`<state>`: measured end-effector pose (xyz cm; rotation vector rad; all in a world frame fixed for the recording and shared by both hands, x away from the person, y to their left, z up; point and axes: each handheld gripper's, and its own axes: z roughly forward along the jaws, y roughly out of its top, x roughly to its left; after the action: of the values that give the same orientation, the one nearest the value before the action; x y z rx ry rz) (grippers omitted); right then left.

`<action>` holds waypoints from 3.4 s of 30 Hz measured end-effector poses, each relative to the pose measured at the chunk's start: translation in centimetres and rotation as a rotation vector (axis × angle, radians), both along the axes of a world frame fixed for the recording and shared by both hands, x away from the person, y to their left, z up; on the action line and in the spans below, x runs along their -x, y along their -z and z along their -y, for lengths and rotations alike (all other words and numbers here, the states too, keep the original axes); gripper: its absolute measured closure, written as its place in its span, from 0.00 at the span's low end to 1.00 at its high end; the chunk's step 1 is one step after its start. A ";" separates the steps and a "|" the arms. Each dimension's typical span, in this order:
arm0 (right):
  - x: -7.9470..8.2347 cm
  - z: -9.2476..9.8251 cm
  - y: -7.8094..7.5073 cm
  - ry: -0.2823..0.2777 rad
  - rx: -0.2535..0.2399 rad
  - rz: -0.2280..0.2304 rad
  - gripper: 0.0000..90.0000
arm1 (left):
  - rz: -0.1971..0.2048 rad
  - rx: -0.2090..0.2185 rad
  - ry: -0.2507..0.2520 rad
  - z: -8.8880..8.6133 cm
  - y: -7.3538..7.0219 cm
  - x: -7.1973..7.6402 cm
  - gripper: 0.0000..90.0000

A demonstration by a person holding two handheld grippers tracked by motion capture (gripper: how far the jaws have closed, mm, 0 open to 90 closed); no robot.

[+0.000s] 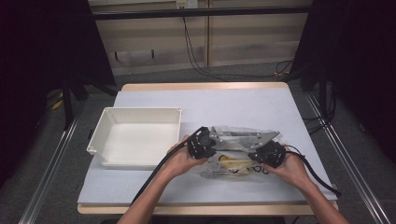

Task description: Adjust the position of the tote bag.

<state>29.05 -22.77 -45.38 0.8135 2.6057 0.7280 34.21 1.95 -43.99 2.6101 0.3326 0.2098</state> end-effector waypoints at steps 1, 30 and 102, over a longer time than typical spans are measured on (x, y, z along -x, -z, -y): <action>0.0 0.3 0.0 0.013 0.018 0.004 1.00 | 0.015 -0.024 0.007 0.0 0.1 0.0 0.97; -0.1 8.3 0.6 0.156 0.153 -0.046 1.00 | 0.038 -0.210 -0.007 -0.4 1.3 0.5 1.00; 2.1 2.2 1.7 0.058 -0.186 -0.012 1.00 | -0.087 0.027 0.201 8.7 1.7 0.7 1.00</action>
<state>26.97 -25.01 -47.07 0.9445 2.5404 0.9623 33.47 -6.71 -45.65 2.6087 0.1007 0.0228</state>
